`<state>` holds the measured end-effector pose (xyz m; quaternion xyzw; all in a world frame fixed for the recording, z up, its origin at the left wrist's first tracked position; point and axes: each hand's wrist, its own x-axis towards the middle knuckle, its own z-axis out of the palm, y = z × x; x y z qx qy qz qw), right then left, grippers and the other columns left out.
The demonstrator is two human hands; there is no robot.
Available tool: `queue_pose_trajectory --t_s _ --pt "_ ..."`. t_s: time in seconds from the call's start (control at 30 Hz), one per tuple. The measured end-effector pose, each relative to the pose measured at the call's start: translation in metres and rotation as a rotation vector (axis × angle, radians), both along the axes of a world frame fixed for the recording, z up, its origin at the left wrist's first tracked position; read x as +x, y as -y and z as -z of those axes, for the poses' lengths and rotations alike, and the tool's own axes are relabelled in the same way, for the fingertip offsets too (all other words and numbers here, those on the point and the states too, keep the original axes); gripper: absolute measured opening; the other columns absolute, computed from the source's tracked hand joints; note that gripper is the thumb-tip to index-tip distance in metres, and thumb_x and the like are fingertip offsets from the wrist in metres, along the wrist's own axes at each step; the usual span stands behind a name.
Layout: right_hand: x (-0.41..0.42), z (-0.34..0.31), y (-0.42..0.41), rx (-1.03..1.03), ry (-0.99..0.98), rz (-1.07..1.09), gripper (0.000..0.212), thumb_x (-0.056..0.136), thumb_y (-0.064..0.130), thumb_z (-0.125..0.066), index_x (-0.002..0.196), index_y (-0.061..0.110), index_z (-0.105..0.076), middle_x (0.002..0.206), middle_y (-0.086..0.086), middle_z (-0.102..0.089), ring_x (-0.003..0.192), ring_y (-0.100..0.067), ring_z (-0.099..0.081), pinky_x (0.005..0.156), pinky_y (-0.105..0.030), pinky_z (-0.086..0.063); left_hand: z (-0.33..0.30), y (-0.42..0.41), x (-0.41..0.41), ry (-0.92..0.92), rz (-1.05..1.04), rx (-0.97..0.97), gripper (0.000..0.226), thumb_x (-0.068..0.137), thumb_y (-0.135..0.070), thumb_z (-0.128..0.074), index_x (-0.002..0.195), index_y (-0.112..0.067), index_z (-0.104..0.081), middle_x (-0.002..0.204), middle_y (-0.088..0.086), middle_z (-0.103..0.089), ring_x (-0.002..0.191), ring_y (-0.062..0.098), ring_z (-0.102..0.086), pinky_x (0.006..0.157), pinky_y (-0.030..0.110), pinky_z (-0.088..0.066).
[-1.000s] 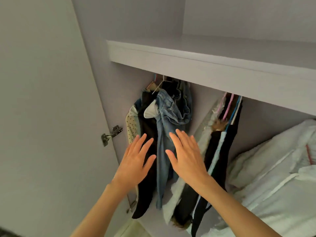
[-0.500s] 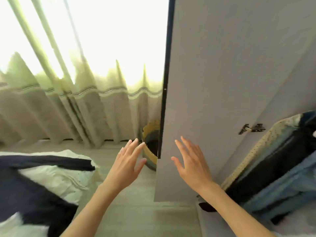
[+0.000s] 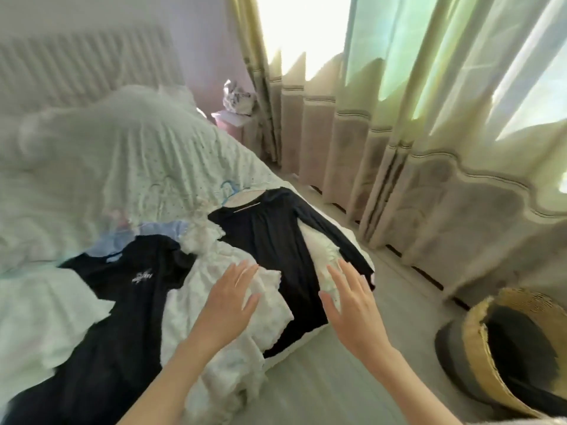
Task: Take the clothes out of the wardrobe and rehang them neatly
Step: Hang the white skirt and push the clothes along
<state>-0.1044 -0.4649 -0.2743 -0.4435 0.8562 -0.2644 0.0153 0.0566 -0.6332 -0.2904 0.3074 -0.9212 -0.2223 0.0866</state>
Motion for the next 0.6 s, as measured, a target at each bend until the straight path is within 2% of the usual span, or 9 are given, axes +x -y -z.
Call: queue_pose_trajectory --t_s 0.07,0.13,0.23,0.43,0.53,0.6 --pt "0.009 0.007 0.036 0.005 0.047 -0.077 0.049 0.092 0.029 -0.056 0.137 0.013 -0.046 0.145 -0.01 -0.039 0.137 -0.026 -0.033 0.111 -0.039 -0.023 0.002 0.016 0.028 0.004 -0.136 0.016 0.071 0.084 -0.06 -0.012 0.146 -0.026 -0.018 0.155 -0.005 -0.01 0.143 0.012 -0.001 0.11 0.021 -0.002" --pt "0.016 0.016 0.068 0.06 0.076 -0.205 0.053 0.094 0.032 -0.052 0.143 0.018 -0.035 0.151 -0.005 -0.029 0.141 -0.021 -0.022 0.115 -0.037 -0.016 0.007 0.024 0.055 0.021 -0.265 0.058 0.056 0.097 -0.047 -0.027 0.147 -0.025 -0.015 0.156 -0.007 -0.006 0.143 0.011 0.004 0.11 0.02 0.001" --pt "0.022 0.026 0.112 0.102 0.078 -0.363 0.056 0.095 0.034 -0.048 0.145 0.018 -0.03 0.153 -0.004 -0.024 0.143 -0.019 -0.018 0.114 -0.03 -0.004 0.014 0.033 0.091 0.056 -0.46 0.095 0.054 0.099 -0.037 -0.033 0.148 -0.025 -0.012 0.156 -0.008 -0.003 0.143 0.011 0.009 0.11 0.021 0.003" --pt "0.037 0.028 0.195 0.15 0.058 -0.624 0.056 0.095 0.036 -0.046 0.145 0.016 -0.03 0.152 -0.006 -0.027 0.143 -0.021 -0.018 0.115 -0.034 -0.008 0.016 0.046 0.142 0.128 -0.74 0.113 0.054 0.099 -0.038 -0.032 0.148 -0.025 -0.012 0.156 -0.005 -0.003 0.143 0.012 0.008 0.114 0.027 -0.001" --pt "0.059 0.033 0.235 0.16 0.047 -0.747 0.056 0.096 0.042 -0.042 0.143 0.013 -0.034 0.15 -0.009 -0.032 0.141 -0.026 -0.024 0.114 -0.04 -0.017 0.02 0.05 0.165 0.128 -0.863 0.113 0.054 0.099 -0.038 -0.032 0.148 -0.025 -0.014 0.156 -0.004 -0.005 0.143 0.013 0.006 0.114 0.027 -0.002" --pt "0.079 0.036 0.257 0.185 0.053 -0.828 0.055 0.096 0.039 -0.044 0.144 0.015 -0.032 0.151 -0.008 -0.029 0.141 -0.025 -0.022 0.116 -0.041 -0.018 0.025 0.049 0.181 0.138 -0.941 0.121 0.054 0.099 -0.038 -0.033 0.148 -0.024 -0.015 0.156 -0.003 -0.006 0.143 0.013 0.004 0.114 0.028 -0.004"
